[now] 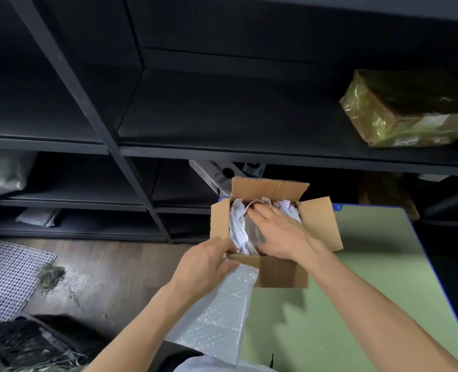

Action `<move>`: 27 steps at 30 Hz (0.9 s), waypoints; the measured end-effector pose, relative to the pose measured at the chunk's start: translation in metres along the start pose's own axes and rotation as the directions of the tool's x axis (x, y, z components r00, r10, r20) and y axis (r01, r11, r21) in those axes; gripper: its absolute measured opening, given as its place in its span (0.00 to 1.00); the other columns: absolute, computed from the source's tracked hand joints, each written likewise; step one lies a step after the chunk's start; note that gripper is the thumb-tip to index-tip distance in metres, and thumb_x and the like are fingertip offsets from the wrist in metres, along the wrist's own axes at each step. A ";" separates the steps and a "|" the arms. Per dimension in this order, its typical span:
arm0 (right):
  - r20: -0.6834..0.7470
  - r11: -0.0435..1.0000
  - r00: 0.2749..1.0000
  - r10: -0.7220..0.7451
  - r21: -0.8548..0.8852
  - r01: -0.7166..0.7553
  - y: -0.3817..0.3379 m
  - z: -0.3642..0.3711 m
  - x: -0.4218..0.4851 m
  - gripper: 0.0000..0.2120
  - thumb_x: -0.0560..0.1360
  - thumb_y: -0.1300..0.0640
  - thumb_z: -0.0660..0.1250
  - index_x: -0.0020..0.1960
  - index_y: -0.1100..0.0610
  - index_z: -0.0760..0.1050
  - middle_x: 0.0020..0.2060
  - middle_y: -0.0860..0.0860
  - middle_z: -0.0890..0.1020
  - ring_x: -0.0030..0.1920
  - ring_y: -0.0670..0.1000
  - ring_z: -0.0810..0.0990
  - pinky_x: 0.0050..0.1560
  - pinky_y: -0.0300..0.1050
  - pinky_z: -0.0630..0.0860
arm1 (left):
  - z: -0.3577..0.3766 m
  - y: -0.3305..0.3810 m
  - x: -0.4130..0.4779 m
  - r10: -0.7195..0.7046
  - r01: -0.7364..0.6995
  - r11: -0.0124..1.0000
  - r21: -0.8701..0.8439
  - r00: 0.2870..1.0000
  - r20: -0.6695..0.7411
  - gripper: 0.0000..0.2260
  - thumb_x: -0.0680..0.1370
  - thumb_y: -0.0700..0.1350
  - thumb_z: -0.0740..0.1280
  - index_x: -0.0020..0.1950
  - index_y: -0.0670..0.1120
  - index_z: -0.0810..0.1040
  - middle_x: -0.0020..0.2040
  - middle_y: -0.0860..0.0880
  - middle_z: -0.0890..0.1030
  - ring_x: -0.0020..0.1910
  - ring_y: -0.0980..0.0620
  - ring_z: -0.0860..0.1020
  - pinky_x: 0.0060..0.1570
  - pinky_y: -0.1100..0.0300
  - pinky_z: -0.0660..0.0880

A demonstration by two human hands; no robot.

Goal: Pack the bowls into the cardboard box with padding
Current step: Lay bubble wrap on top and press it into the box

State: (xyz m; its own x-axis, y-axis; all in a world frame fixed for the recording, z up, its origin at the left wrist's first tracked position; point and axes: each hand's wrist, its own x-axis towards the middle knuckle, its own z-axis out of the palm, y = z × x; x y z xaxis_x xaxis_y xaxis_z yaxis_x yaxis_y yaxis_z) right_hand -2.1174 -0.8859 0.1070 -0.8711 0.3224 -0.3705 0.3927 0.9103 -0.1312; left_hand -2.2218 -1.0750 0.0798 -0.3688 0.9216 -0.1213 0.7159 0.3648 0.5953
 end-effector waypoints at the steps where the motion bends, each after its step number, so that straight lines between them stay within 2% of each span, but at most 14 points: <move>1: -0.002 1.000 1.000 0.005 0.000 -0.005 0.000 -0.001 -0.001 0.43 0.74 0.49 0.69 0.81 0.54 0.49 0.79 0.50 0.52 0.79 0.52 0.51 0.76 0.47 0.53 | 0.001 0.001 0.001 -0.009 0.009 1.000 0.003 1.000 -0.004 0.06 0.78 0.53 0.67 0.52 0.53 0.75 0.45 0.55 0.75 0.42 0.54 0.75 0.41 0.56 0.71; 7: 0.017 1.000 1.000 -0.005 -0.015 0.006 0.002 -0.006 0.002 0.42 0.73 0.47 0.69 0.81 0.53 0.51 0.78 0.50 0.55 0.78 0.53 0.56 0.75 0.48 0.55 | 0.003 0.000 0.002 -0.028 0.028 1.000 0.003 0.999 -0.025 0.05 0.79 0.52 0.67 0.49 0.53 0.73 0.43 0.57 0.74 0.41 0.55 0.73 0.37 0.59 0.65; 11: -0.019 0.998 0.999 -0.035 -0.060 0.033 -0.005 0.001 0.011 0.38 0.71 0.51 0.71 0.77 0.56 0.60 0.73 0.53 0.65 0.74 0.55 0.63 0.72 0.48 0.61 | 0.007 0.000 0.002 -0.010 0.010 1.000 0.000 0.999 -0.031 0.05 0.80 0.51 0.66 0.49 0.53 0.72 0.42 0.58 0.72 0.40 0.57 0.72 0.37 0.61 0.63; 14: -0.038 0.999 0.999 -0.034 -0.012 0.033 0.000 0.006 0.009 0.38 0.71 0.51 0.71 0.76 0.55 0.60 0.73 0.50 0.64 0.73 0.54 0.64 0.70 0.48 0.65 | 0.006 0.001 0.003 0.000 0.001 1.000 0.004 1.000 -0.024 0.05 0.80 0.51 0.66 0.48 0.54 0.70 0.42 0.58 0.73 0.40 0.57 0.72 0.36 0.63 0.63; 18: -0.031 0.998 0.999 -0.013 0.058 0.015 0.009 0.008 0.004 0.41 0.71 0.46 0.70 0.79 0.54 0.55 0.76 0.46 0.59 0.75 0.51 0.62 0.70 0.47 0.65 | 0.004 0.003 0.001 0.007 -0.007 1.000 -0.006 1.000 -0.019 0.05 0.80 0.52 0.66 0.48 0.55 0.70 0.43 0.59 0.73 0.41 0.57 0.73 0.37 0.63 0.66; 23: -0.059 0.999 0.998 -0.034 0.014 0.035 0.005 0.011 0.010 0.39 0.71 0.49 0.72 0.77 0.54 0.59 0.74 0.48 0.63 0.73 0.52 0.64 0.71 0.46 0.63 | 0.000 0.004 0.000 0.010 -0.010 1.000 -0.008 1.000 -0.023 0.04 0.79 0.52 0.66 0.50 0.54 0.73 0.42 0.59 0.72 0.41 0.57 0.72 0.39 0.62 0.67; 27: -0.124 0.999 0.992 -0.035 0.014 0.037 0.011 0.019 0.009 0.39 0.70 0.43 0.70 0.76 0.52 0.60 0.72 0.45 0.64 0.72 0.51 0.63 0.70 0.46 0.64 | -0.008 0.006 0.000 0.010 -0.013 0.997 -0.081 0.999 -0.036 0.04 0.79 0.52 0.66 0.49 0.54 0.77 0.43 0.58 0.78 0.42 0.56 0.76 0.44 0.56 0.75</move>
State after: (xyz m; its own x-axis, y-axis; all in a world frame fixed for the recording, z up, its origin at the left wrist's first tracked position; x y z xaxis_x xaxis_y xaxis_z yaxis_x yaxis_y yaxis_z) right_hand -2.1156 -0.8777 0.0842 -0.9142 0.3203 -0.2483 0.3643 0.9179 -0.1573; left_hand -2.2226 -1.0742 0.0898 -0.3829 0.9198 -0.0864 0.6701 0.3409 0.6594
